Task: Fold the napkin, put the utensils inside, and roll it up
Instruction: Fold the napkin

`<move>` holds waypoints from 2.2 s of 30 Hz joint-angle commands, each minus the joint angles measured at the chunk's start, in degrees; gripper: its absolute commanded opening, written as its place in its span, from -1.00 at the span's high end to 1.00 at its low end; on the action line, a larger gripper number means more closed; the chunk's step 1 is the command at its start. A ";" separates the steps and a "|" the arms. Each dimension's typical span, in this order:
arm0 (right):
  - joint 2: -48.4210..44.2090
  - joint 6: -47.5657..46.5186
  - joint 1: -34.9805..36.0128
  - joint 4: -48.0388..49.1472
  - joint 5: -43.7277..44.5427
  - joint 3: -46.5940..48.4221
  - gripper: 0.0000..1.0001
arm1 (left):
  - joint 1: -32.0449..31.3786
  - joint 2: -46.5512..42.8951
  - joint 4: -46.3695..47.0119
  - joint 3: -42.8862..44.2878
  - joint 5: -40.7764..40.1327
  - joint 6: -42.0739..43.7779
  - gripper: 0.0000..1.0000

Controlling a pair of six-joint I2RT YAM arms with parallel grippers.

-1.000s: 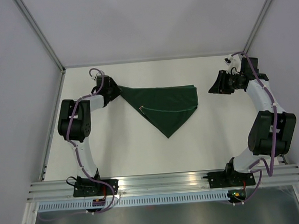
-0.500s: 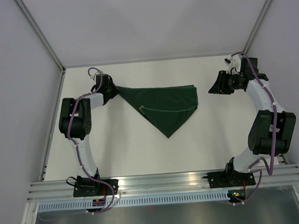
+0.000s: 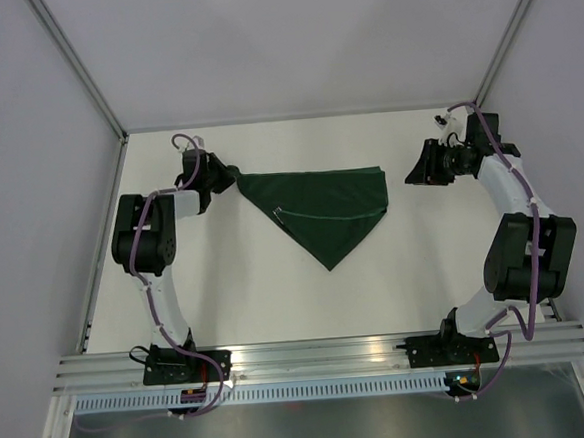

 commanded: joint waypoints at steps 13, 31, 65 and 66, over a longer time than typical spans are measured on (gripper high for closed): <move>0.79 -0.51 2.41 2.00 2.78 -0.18 0.24 | -12.93 -11.26 21.25 -10.85 35.93 15.02 0.95; 1.31 -2.09 3.38 2.17 4.62 -0.26 0.24 | -32.53 -13.91 0.05 -13.23 28.47 37.73 0.95; 5.27 -3.41 7.25 1.82 9.63 0.44 0.24 | -46.95 -11.18 -7.16 -13.23 15.20 45.20 0.88; 5.53 -3.50 7.86 1.74 9.98 0.70 0.24 | -47.56 -11.01 -7.07 -13.23 14.85 45.20 0.88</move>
